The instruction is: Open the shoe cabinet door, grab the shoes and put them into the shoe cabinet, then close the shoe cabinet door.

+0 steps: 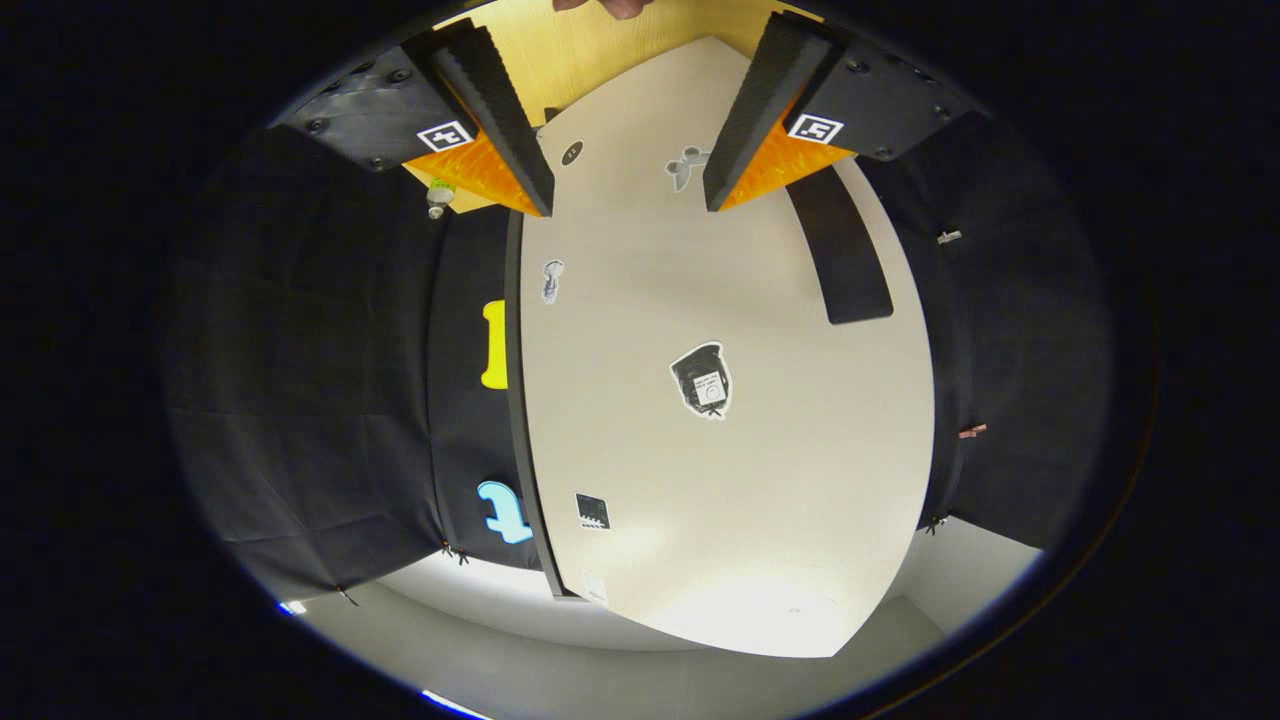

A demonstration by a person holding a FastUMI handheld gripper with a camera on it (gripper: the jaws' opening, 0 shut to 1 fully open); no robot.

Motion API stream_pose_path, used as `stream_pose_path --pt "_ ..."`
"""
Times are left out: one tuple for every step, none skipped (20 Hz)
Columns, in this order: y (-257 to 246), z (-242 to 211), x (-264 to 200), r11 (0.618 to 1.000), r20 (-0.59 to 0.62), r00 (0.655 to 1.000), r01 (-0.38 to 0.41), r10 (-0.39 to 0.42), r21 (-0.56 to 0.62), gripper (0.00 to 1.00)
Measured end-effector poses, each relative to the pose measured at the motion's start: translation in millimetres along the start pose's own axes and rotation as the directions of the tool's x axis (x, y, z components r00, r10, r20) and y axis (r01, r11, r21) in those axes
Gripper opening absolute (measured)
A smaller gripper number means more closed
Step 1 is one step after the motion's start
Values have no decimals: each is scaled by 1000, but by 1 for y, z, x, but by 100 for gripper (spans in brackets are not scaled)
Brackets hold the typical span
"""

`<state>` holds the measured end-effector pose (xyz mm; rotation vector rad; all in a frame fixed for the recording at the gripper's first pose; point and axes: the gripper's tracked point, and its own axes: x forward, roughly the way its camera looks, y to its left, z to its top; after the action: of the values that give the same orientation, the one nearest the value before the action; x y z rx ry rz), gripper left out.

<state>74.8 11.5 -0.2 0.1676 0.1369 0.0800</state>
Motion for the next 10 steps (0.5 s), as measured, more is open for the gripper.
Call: stream_pose_path --pt "2 1 0 1000 1 1000 -2 2 0 98" --pt "4 1 2 1000 3 1000 -1 1 -3 98" --pt "4 1 4 1000 3 1000 2 -2 -8 98" --pt "4 0 5 1000 3 1000 4 -3 -13 98" --pt "4 0 5 1000 3 1000 4 -4 -18 98" --pt "6 -2 4 1000 5 1000 5 -5 -21 98" --pt "7 -2 4 1000 4 1000 4 -4 -24 98" --pt "7 -3 5 1000 2 1000 3 -3 -26 98" --pt "7 -2 5 1000 7 1000 3 -3 -30 98" --pt "8 0 4 999 8 1000 3 -2 -35 98"
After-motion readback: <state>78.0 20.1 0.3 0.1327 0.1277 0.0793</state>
